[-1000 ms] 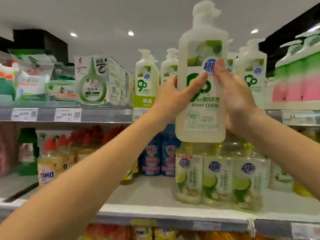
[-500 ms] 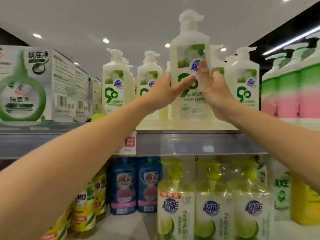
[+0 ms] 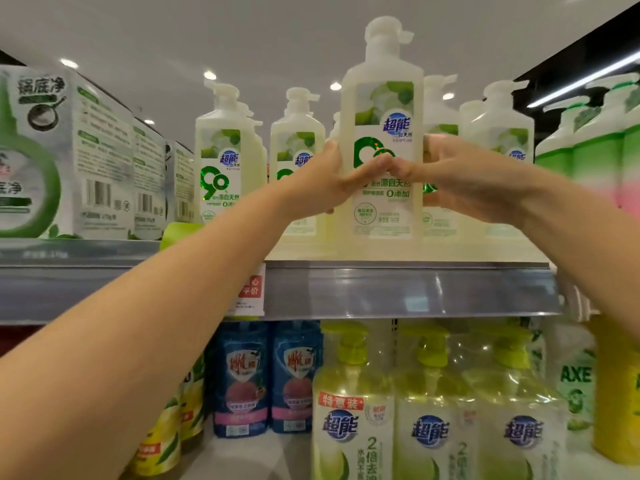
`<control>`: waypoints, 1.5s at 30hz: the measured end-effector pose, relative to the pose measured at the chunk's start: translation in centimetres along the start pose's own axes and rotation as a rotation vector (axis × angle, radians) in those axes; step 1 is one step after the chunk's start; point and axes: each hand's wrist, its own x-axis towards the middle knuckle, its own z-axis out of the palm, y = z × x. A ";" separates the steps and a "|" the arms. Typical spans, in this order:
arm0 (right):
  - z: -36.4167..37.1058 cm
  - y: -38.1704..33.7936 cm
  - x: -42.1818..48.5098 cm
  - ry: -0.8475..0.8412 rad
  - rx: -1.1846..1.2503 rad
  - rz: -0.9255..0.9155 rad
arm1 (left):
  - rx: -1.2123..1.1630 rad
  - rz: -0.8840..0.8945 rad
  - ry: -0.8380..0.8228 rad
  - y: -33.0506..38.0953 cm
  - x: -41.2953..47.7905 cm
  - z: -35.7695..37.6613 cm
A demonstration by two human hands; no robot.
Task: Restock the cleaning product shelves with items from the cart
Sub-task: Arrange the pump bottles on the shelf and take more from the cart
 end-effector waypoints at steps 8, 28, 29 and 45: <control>1.1 0.8 2.2 0.116 0.027 0.143 | 0.269 -0.282 -0.175 -1.3 -0.5 -0.4; 3.6 2.6 3.1 0.159 -0.981 0.128 | 0.701 -0.365 -0.271 -2.2 0.4 0.3; 3.7 2.7 3.2 0.131 -0.990 0.117 | 0.705 -0.370 -0.274 -2.2 0.4 0.4; 3.4 3.1 3.1 0.187 -0.698 0.101 | 0.776 -0.247 0.235 -1.2 0.9 0.2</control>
